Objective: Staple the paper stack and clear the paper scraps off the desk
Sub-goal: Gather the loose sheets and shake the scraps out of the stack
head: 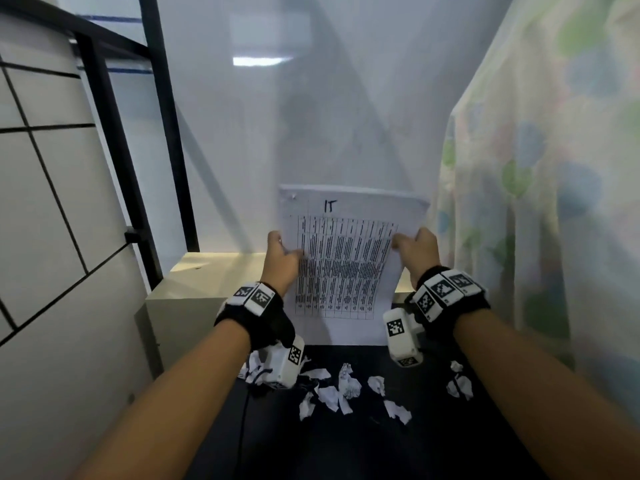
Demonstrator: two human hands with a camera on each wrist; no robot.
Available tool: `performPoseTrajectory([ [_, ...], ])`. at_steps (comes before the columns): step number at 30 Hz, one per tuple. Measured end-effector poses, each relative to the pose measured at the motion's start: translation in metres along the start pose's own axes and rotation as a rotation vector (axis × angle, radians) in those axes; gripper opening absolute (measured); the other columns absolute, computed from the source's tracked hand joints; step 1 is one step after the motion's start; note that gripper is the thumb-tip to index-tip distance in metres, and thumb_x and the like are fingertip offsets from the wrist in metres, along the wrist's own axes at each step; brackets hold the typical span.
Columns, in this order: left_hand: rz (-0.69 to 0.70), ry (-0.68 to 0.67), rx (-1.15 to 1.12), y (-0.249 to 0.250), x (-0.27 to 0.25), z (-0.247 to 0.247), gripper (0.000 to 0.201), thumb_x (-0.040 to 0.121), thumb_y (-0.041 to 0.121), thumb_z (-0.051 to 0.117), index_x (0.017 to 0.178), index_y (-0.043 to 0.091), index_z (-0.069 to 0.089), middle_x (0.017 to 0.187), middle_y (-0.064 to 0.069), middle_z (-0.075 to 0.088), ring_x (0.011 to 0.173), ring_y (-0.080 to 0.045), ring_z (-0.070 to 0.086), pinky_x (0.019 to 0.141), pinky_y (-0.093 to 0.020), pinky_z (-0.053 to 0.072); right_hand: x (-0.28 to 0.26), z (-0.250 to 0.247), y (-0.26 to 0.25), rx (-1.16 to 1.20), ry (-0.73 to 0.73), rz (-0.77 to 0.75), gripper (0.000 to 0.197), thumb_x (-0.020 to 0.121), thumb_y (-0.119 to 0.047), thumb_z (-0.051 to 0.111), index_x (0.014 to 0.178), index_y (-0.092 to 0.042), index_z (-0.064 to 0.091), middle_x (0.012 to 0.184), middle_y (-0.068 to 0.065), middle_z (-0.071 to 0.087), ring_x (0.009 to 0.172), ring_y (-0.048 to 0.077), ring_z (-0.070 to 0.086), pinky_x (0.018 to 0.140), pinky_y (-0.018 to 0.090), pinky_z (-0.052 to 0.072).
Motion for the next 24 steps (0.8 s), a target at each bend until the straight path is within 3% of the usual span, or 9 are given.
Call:
performPoseTrajectory([
  [2, 0.008, 0.037, 0.001, -0.001, -0.004, -0.001, 0.032, 0.088, -0.010, 0.047, 0.110, 0.009, 0.035, 0.085, -0.004, 0.048, 0.069, -0.015, 0.047, 0.059, -0.021, 0.041, -0.002, 0.001, 0.001, -0.021, -0.009, -0.013, 0.017, 0.085, 0.006, 0.048, 0.089, -0.010, 0.053, 0.077, 0.001, 0.056, 0.082, 0.019, 0.052, 0.058, 0.021, 0.042],
  [5, 0.041, 0.053, 0.022, 0.016, -0.006, -0.001, 0.041, 0.091, -0.008, 0.042, 0.130, -0.002, 0.033, 0.086, 0.001, 0.046, 0.073, -0.010, 0.049, 0.062, -0.019, 0.048, -0.004, 0.004, -0.012, 0.012, -0.039, -0.108, 0.031, 0.086, 0.006, 0.046, 0.113, -0.007, 0.054, 0.089, 0.002, 0.060, 0.082, 0.016, 0.055, 0.074, 0.025, 0.048],
  [8, 0.081, 0.042, -0.013, 0.033, -0.005, -0.003, 0.047, 0.092, -0.006, 0.039, 0.137, -0.001, 0.027, 0.115, -0.012, 0.047, 0.085, -0.012, 0.051, 0.090, -0.031, 0.050, -0.003, 0.002, -0.025, 0.079, -0.026, -0.178, 0.039, 0.087, 0.005, 0.047, 0.125, -0.005, 0.048, 0.111, 0.010, 0.061, 0.095, 0.019, 0.061, 0.089, 0.033, 0.049],
  [13, 0.006, 0.047, -0.001, 0.012, -0.015, -0.001, 0.043, 0.096, 0.007, 0.038, 0.137, 0.001, 0.027, 0.107, -0.011, 0.050, 0.089, -0.017, 0.048, 0.080, -0.030, 0.041, -0.013, -0.002, -0.003, 0.011, -0.052, -0.110, 0.033, 0.089, 0.003, 0.048, 0.119, -0.009, 0.042, 0.110, 0.006, 0.054, 0.103, 0.025, 0.058, 0.097, 0.037, 0.048],
  [16, -0.026, 0.023, 0.055, 0.004, -0.019, 0.001, 0.040, 0.098, 0.010, 0.038, 0.134, -0.003, 0.030, 0.103, -0.010, 0.051, 0.099, -0.021, 0.048, 0.088, -0.031, 0.039, -0.012, -0.004, 0.011, -0.052, -0.035, -0.044, 0.036, 0.087, -0.001, 0.055, 0.120, -0.004, 0.043, 0.109, 0.012, 0.057, 0.110, 0.034, 0.058, 0.093, 0.037, 0.048],
  [18, -0.042, -0.014, 0.096, 0.007, -0.019, 0.001, 0.043, 0.098, 0.011, 0.038, 0.138, -0.003, 0.027, 0.119, -0.017, 0.053, 0.117, -0.029, 0.049, 0.102, -0.039, 0.039, -0.008, -0.003, 0.013, -0.057, -0.046, -0.010, 0.039, 0.085, -0.002, 0.060, 0.122, -0.002, 0.048, 0.118, 0.017, 0.061, 0.111, 0.033, 0.060, 0.098, 0.042, 0.049],
  [20, -0.035, -0.048, 0.106, 0.017, -0.021, -0.001, 0.048, 0.099, 0.013, 0.038, 0.143, 0.000, 0.023, 0.142, -0.022, 0.040, 0.134, -0.034, 0.038, 0.113, -0.046, 0.031, -0.007, -0.002, 0.010, -0.059, -0.063, -0.023, 0.041, 0.086, -0.004, 0.061, 0.125, -0.001, 0.050, 0.123, 0.019, 0.061, 0.112, 0.033, 0.060, 0.100, 0.048, 0.048],
  [22, 0.018, -0.039, 0.116, 0.029, -0.021, -0.006, 0.054, 0.099, 0.014, 0.037, 0.148, 0.005, 0.016, 0.154, -0.016, 0.026, 0.143, -0.030, 0.025, 0.118, -0.042, 0.023, -0.007, -0.003, 0.002, -0.024, -0.061, -0.079, 0.042, 0.087, -0.005, 0.061, 0.127, -0.003, 0.049, 0.126, 0.018, 0.060, 0.114, 0.032, 0.059, 0.101, 0.049, 0.047],
  [24, 0.094, 0.004, 0.101, 0.044, -0.021, -0.015, 0.055, 0.100, 0.016, 0.037, 0.149, 0.008, 0.013, 0.154, -0.009, 0.025, 0.143, -0.023, 0.024, 0.119, -0.038, 0.021, -0.012, -0.002, -0.010, 0.048, -0.080, -0.132, 0.042, 0.087, -0.006, 0.061, 0.128, -0.006, 0.049, 0.127, 0.014, 0.060, 0.116, 0.029, 0.058, 0.100, 0.046, 0.048],
])
Point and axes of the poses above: each hand's wrist, its own x-axis towards the middle knuckle, its own z-axis out of the palm, y = z × x, the point moved 1 cm from there along x, towards the middle knuckle
